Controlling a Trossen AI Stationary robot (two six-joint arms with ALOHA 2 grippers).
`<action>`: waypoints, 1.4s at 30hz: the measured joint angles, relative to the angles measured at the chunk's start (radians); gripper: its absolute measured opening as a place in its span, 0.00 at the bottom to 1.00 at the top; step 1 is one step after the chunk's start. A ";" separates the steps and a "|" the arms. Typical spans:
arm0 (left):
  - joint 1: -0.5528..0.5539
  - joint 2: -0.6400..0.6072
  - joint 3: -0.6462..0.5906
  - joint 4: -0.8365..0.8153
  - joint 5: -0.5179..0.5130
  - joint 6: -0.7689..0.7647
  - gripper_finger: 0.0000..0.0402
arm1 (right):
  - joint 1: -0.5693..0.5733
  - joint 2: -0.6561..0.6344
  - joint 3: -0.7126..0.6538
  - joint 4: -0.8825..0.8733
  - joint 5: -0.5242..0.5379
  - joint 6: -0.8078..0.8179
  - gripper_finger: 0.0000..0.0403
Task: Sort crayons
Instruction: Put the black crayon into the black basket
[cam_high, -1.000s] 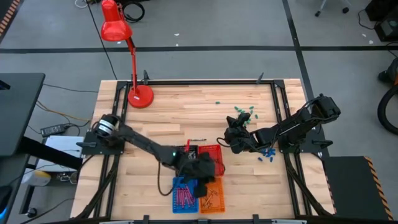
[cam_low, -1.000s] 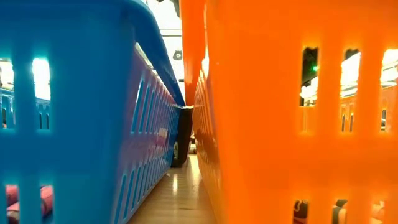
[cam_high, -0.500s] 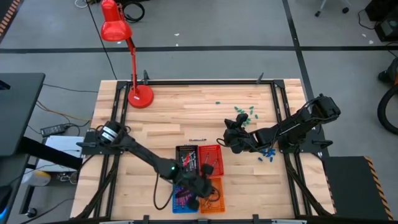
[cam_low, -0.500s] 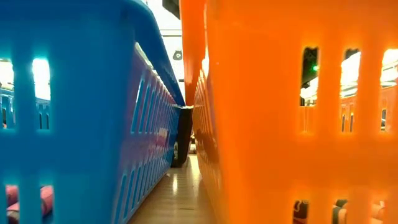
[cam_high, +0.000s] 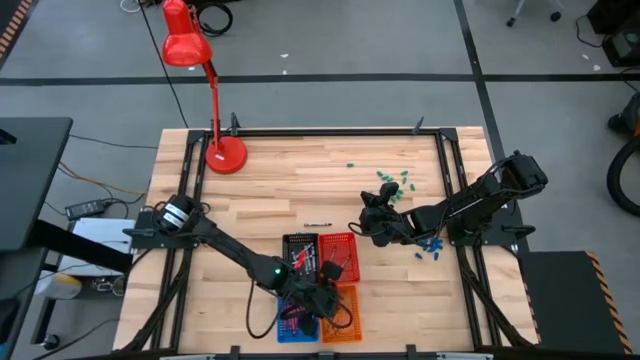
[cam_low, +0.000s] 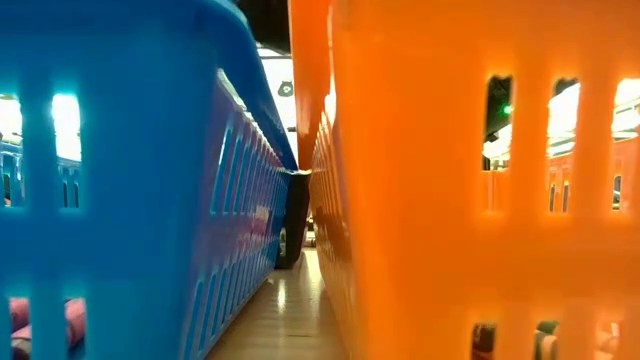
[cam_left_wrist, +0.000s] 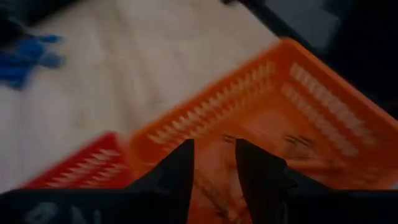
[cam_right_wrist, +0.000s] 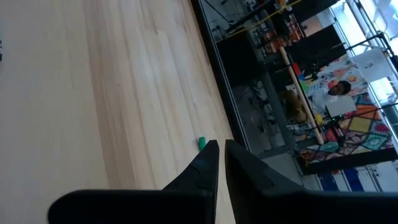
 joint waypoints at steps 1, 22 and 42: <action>-0.001 -0.013 0.000 -0.002 -0.036 0.002 0.33 | 0.000 0.000 0.000 0.000 0.000 0.000 0.08; 0.397 -0.157 0.000 -0.477 -0.012 -0.272 0.29 | 0.000 0.000 0.000 0.001 -0.033 0.004 0.08; 0.558 -0.010 0.000 -0.492 0.152 -0.040 0.36 | -0.004 0.000 0.000 0.035 -0.137 0.003 0.08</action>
